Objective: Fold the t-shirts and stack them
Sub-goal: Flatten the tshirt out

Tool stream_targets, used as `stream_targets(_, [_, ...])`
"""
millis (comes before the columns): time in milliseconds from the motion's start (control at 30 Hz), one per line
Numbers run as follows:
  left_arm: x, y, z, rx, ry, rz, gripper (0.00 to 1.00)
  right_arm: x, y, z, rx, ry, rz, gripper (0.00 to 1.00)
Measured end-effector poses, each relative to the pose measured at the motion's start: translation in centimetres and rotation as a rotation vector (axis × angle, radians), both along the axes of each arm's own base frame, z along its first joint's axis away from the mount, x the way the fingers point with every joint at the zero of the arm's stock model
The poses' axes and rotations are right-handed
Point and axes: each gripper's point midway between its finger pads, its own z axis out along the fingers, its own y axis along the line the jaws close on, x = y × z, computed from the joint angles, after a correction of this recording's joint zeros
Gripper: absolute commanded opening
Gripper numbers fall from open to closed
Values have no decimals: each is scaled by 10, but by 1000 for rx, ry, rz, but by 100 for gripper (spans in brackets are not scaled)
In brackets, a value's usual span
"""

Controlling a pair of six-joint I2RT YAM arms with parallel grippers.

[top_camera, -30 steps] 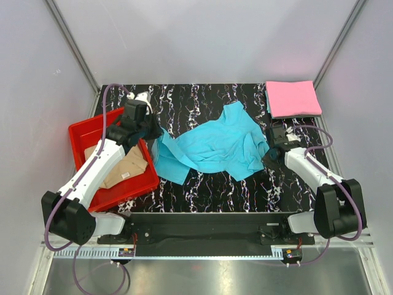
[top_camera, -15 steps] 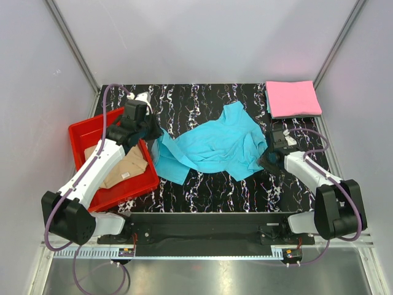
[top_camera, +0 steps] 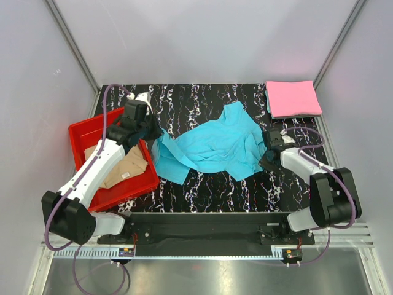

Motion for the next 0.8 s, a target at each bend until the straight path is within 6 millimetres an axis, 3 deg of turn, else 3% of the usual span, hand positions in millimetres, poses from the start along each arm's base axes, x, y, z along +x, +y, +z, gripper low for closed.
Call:
stream_targets(467, [0, 0, -3, 4, 10, 1, 0, -3, -27, 17, -103, 2, -81, 0])
stream_targets(567, [0, 2, -4, 13, 13, 8, 0, -4, -28, 23, -104, 8, -82, 4])
stream_targets(800, [-1, 4, -5, 18, 17, 14, 0, 5, -29, 77, -72, -137, -70, 0])
